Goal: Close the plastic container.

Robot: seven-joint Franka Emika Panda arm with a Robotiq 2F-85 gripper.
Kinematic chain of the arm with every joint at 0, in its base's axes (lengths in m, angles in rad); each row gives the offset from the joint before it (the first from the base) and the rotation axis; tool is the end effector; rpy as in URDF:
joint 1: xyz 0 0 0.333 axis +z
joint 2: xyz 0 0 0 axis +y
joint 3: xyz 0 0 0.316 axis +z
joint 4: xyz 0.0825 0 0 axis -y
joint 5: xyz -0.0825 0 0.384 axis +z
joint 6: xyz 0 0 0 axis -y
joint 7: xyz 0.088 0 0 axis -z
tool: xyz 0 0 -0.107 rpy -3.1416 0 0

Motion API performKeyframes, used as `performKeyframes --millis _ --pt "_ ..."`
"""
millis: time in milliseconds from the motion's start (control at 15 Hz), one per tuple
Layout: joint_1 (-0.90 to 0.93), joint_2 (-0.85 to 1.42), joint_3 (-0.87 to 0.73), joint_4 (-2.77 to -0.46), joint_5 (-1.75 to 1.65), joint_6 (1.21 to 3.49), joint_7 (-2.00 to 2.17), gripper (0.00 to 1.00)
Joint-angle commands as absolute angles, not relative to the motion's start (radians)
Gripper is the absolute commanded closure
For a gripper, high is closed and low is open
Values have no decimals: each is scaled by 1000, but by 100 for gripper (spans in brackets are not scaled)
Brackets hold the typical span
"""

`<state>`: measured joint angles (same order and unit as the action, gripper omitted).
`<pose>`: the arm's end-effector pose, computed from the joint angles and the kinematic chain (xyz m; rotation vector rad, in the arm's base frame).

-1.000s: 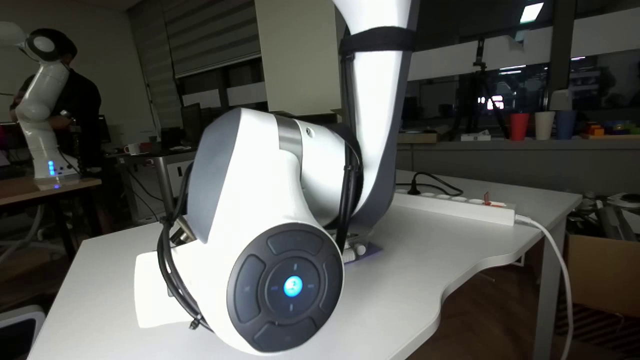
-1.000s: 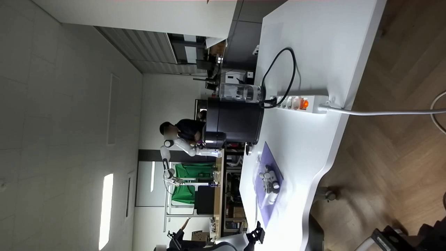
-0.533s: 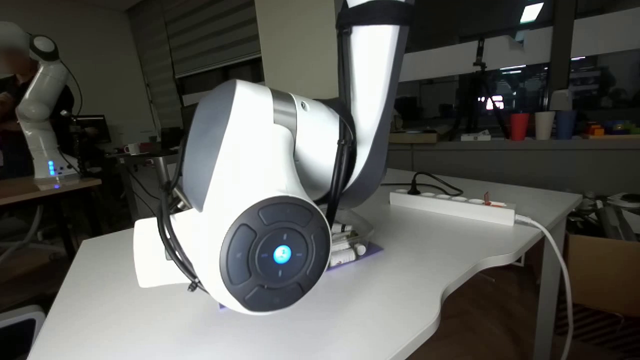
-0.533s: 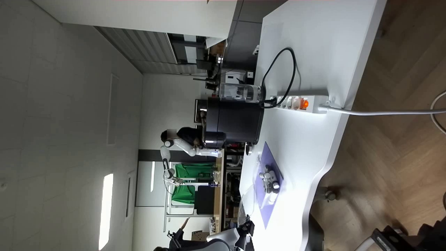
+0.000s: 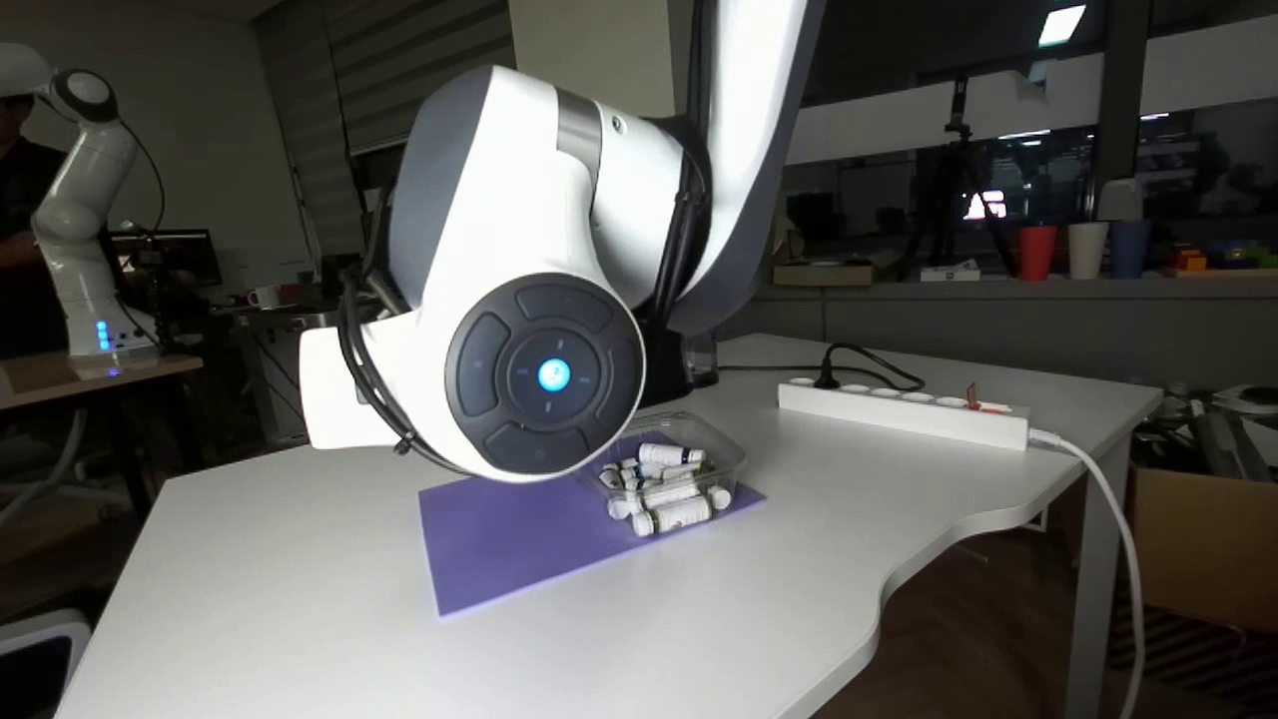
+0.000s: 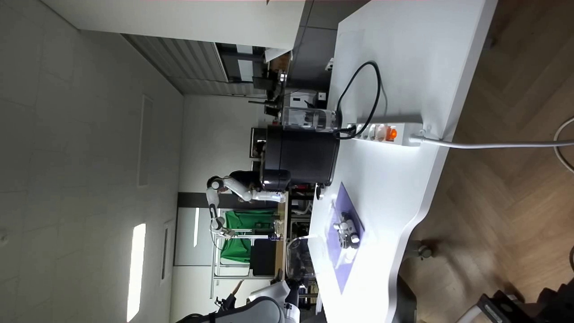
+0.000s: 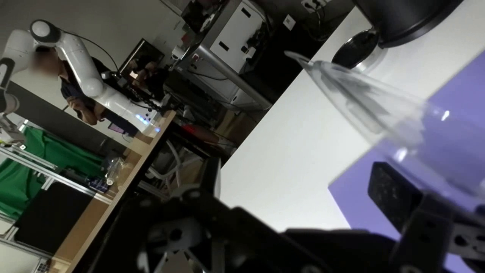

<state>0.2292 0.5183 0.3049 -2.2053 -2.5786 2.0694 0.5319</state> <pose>0.4892 0.2628 0.1585 0.7621 1.6381 0.6647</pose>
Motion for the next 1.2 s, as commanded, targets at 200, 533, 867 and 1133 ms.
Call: performKeyframes --millis 200,533,867,1133 --pt "148 376 289 -2240 -2373 2203 396 0" --pt "52 290 198 -2247 -2071 2388 171 0" --pt "-43 245 85 -2231 -1776 2517 -49 0" --pt "-86 179 50 -2234 -1486 2656 -243 0"
